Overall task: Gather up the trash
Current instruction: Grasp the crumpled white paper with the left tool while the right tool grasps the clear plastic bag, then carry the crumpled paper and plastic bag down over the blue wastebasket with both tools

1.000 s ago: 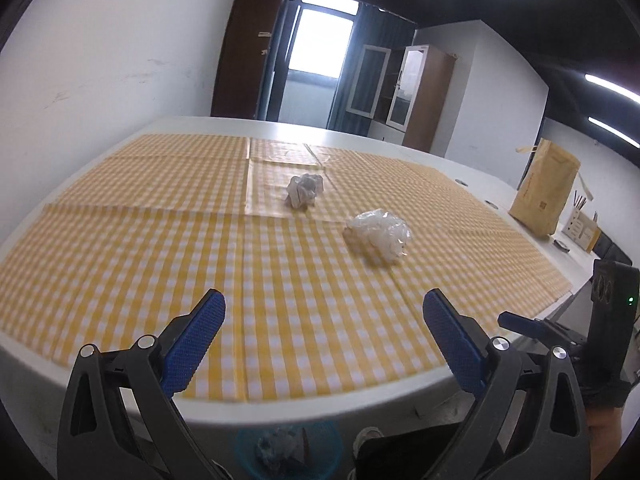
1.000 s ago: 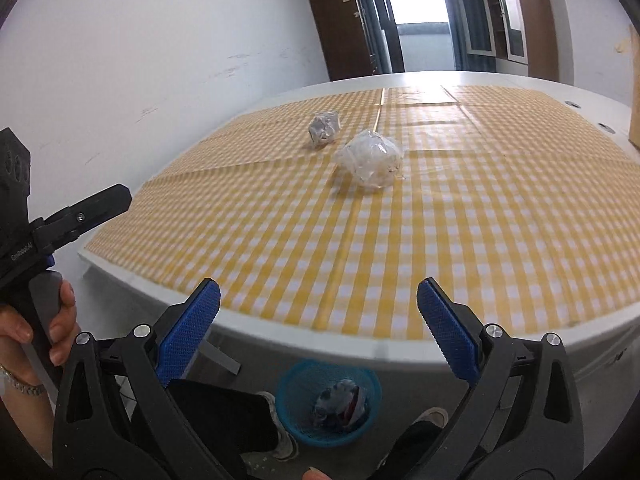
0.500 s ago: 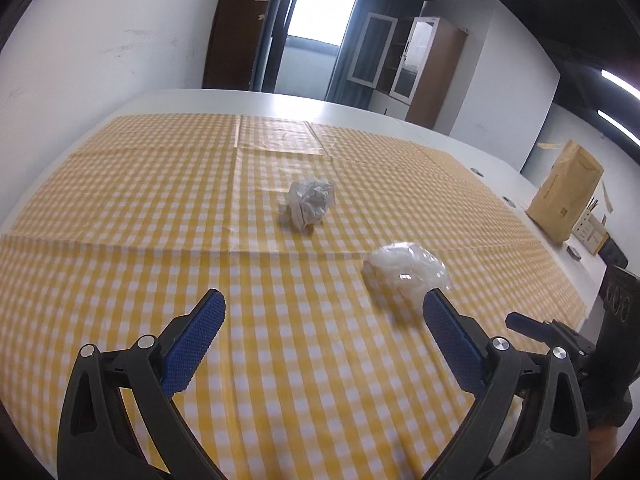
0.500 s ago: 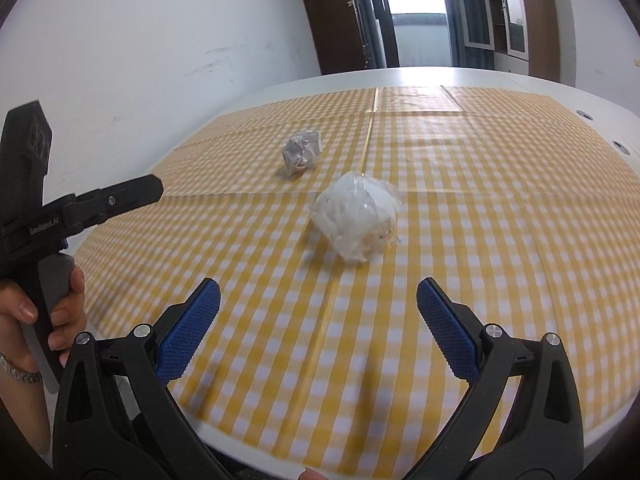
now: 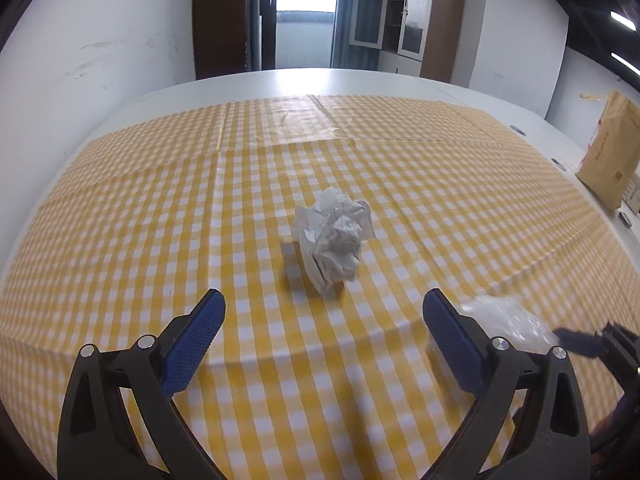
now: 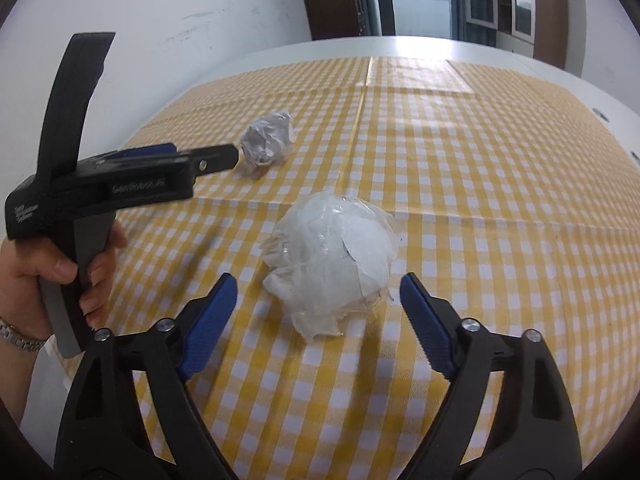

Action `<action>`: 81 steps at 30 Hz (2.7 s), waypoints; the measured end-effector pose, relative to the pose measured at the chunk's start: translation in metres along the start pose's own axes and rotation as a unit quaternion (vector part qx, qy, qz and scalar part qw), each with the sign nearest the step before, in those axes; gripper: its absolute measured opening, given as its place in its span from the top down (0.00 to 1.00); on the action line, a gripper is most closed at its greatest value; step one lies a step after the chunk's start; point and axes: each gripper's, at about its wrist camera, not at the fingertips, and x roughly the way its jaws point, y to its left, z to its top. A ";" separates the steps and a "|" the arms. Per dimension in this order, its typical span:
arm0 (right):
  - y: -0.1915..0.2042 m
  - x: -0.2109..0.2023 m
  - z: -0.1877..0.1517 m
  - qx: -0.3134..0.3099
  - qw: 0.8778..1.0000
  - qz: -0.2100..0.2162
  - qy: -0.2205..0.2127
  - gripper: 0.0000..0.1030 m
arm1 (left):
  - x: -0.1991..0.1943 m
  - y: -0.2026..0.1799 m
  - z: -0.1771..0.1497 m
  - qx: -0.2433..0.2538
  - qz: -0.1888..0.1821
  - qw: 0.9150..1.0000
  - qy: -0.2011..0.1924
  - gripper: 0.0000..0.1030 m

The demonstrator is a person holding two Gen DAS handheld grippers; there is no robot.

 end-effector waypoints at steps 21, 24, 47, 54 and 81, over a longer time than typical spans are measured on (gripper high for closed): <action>0.001 -0.030 -0.025 -0.015 0.999 0.012 -0.030 0.62 | -0.013 -0.020 0.001 0.010 -0.023 1.000 -0.003 0.67; 0.008 -0.044 -0.035 -0.021 0.999 0.014 -0.041 0.62 | -0.050 -0.024 -0.015 0.011 -0.039 0.999 -0.016 0.67; 0.061 -0.149 -0.150 -0.029 0.994 0.022 -0.100 0.62 | -0.221 -0.016 -0.178 -0.031 -0.129 0.988 -0.075 0.67; 0.068 -0.172 -0.184 -0.034 0.994 0.031 -0.103 0.62 | -0.246 -0.023 -0.221 -0.036 -0.145 0.985 -0.082 0.67; 0.074 -0.135 -0.311 -0.037 0.999 0.033 0.004 0.62 | -0.186 -0.024 -0.361 -0.063 -0.170 0.983 0.019 0.67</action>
